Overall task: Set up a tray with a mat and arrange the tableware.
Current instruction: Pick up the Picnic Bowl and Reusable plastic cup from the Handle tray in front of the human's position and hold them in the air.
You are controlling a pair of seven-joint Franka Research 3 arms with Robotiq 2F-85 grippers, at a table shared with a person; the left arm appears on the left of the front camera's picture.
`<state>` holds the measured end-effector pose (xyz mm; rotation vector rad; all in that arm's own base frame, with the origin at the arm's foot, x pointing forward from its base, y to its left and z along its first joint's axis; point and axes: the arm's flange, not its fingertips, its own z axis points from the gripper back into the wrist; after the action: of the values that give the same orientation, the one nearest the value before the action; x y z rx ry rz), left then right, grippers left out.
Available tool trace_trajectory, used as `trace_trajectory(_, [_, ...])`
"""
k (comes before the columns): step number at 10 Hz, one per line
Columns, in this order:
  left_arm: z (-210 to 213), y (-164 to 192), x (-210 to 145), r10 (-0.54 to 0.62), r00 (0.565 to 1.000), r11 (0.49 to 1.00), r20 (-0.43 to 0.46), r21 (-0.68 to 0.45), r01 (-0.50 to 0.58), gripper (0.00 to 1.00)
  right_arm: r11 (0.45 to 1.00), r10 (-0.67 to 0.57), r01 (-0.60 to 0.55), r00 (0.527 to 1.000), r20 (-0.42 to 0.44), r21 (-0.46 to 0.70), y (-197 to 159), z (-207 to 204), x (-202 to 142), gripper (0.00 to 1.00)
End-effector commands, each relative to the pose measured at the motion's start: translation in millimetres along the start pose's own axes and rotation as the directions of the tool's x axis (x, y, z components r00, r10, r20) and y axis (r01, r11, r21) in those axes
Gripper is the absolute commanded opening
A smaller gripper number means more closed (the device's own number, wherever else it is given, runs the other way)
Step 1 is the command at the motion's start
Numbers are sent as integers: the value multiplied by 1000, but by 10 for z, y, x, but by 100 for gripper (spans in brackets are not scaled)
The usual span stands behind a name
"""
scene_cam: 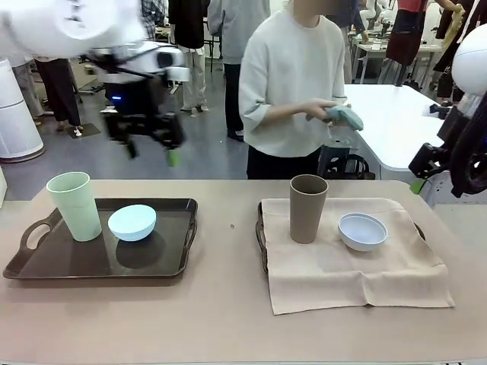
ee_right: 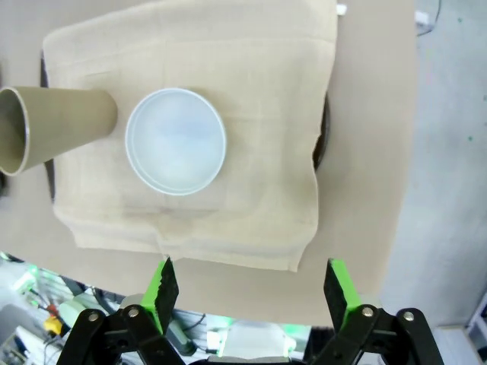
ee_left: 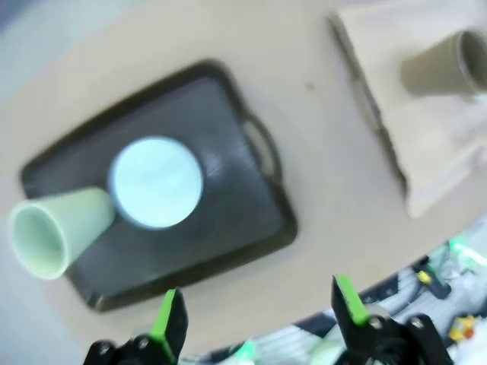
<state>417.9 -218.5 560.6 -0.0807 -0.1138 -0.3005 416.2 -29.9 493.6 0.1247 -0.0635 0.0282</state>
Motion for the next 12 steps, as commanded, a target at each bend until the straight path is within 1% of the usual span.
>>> trace_trajectory(1, [118, 506, -314, 66, 998, 995, -20, -67, -67, 100, 999, -51, 51, 999, -7, 7, -208, 122, -150, 99])
trace_trajectory(3, [219, 992, -570, 80, 997, 988, -15, -129, -81, 100, 993, -107, 107, 994, 4, 52, -593, 268, -293, 99])
trace_trajectory(5, [292, 1402, -816, 112, 994, 981, -6, -156, -111, 100, 983, -160, 158, 987, 12, 91, -870, 348, -398, 99])
trace_trajectory(6, [289, 1382, -875, 76, 997, 982, 4, -171, -74, 100, 983, -157, 156, 988, 3, 92, -876, 338, -399, 99])
trace_trajectory(7, [318, 1315, -689, 113, 994, 986, -13, -126, -114, 100, 979, -195, 194, 981, 0, 56, -755, 297, -340, 99])
trace_trajectory(8, [318, 1315, -689, 113, 994, 986, -13, -126, -114, 100, 982, -175, 174, 985, 12, 77, -940, 342, -419, 99])
trace_trajectory(9, [318, 1315, -689, 113, 994, 986, -13, -126, -114, 100, 982, -175, 174, 985, 12, 77, -940, 342, -419, 99])
trace_trajectory(10, [322, 1389, -781, 105, 994, 986, -9, -130, -105, 100, 981, -179, 178, 984, 8, 74, -918, 334, -409, 99])
trace_trajectory(11, [373, 1477, -797, 86, 996, 977, -7, -196, -86, 100, 974, -191, 190, 982, -1, 125, -1002, 345, -414, 99])
trace_trajectory(12, [366, 1710, -893, 112, 994, 955, 0, -277, -108, 100, 959, -224, 222, 975, -8, 176, -1228, 346, -466, 99])
